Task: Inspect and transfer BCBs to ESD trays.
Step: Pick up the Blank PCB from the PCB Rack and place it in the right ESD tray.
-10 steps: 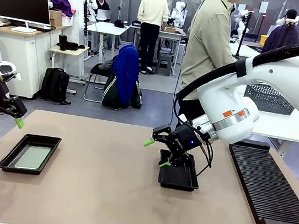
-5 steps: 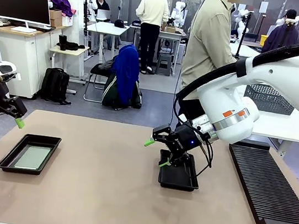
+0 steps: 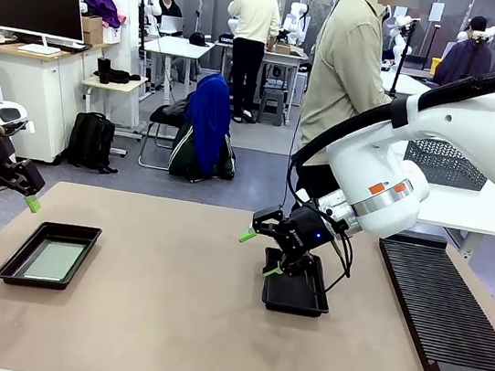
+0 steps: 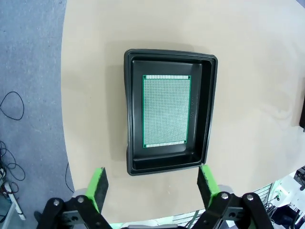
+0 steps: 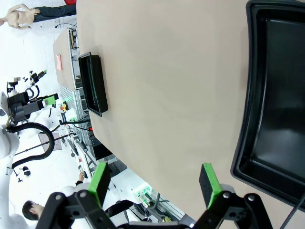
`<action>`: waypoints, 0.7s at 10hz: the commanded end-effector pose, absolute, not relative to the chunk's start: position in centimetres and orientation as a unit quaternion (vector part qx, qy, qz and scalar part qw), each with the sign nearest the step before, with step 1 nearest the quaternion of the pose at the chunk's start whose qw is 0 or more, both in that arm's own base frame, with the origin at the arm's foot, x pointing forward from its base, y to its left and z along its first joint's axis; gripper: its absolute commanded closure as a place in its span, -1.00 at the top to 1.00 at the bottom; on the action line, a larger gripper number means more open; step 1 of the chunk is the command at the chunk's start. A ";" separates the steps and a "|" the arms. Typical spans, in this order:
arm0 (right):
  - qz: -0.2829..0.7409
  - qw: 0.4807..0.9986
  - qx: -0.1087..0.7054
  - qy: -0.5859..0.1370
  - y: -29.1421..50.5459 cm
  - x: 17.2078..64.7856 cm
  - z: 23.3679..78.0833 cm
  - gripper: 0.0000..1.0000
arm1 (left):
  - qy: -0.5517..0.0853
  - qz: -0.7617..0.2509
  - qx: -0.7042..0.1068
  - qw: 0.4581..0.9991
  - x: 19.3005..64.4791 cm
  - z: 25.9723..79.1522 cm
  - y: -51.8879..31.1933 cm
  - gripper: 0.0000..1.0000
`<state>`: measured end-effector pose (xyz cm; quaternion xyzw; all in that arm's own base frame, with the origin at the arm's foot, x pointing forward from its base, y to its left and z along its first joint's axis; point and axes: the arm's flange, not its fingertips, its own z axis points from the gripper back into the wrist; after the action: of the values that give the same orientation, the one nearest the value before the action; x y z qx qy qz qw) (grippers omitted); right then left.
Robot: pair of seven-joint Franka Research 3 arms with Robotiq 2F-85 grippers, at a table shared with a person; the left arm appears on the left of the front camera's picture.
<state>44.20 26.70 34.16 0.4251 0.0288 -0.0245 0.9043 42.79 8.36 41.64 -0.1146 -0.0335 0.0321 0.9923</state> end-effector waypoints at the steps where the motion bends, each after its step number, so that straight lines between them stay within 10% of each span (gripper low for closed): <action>1: -0.025 0.905 0.423 0.030 26.7 44.2 34.1 1.00 | -0.040 0.026 -0.118 0.992 43.0 41.5 8.5 1.00; 7: -0.025 0.905 0.423 0.030 26.7 44.2 34.1 1.00 | -0.040 0.026 -0.118 0.992 43.0 41.5 8.5 1.00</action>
<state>44.20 26.70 34.16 0.4251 0.0288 -0.0245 0.9043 42.79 8.36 41.64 -0.1146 -0.0335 0.0321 0.9923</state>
